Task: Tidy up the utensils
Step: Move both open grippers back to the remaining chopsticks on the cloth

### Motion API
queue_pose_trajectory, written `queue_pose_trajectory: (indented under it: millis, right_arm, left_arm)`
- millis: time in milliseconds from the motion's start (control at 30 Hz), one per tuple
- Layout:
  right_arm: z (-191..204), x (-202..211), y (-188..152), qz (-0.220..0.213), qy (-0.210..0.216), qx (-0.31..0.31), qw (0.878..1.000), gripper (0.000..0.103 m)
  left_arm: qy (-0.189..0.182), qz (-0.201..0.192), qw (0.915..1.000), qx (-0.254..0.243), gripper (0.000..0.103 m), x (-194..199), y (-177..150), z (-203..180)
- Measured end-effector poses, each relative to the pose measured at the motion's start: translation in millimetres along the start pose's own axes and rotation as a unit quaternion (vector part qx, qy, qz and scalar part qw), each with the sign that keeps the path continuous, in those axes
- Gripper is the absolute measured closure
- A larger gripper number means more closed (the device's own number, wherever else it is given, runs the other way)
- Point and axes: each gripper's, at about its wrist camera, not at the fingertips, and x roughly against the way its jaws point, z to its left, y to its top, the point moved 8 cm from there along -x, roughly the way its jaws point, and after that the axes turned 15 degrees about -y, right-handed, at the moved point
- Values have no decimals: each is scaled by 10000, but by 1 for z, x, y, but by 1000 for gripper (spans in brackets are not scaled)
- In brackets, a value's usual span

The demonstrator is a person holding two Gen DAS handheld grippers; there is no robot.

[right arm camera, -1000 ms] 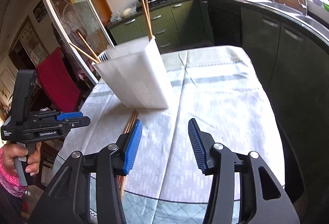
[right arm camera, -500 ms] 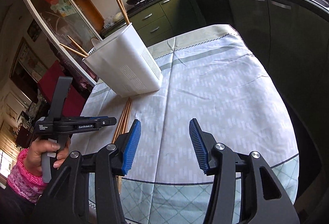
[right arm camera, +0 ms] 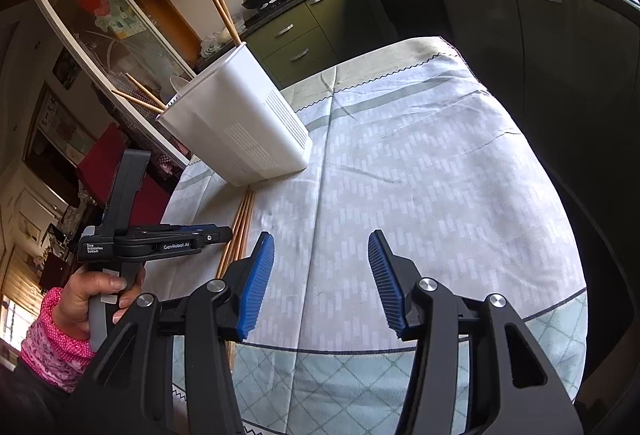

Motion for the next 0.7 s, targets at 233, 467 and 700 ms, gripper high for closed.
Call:
queue_pose_trajectory:
  millis: [233, 467, 700]
  right_arm:
    - [26, -15, -4, 221, 3, 408, 9989, 52]
    - [90, -67, 0, 616, -295, 1292, 9893, 52]
    - [125, -117, -2, 941, -730, 1818, 9761, 53]
  left_arm:
    - [114, 44, 9998, 130, 72, 10, -9, 21]
    - [177, -141, 9993, 294, 72, 32, -17, 52]
    - [-97, -235, 9990, 377, 72, 41, -26, 66]
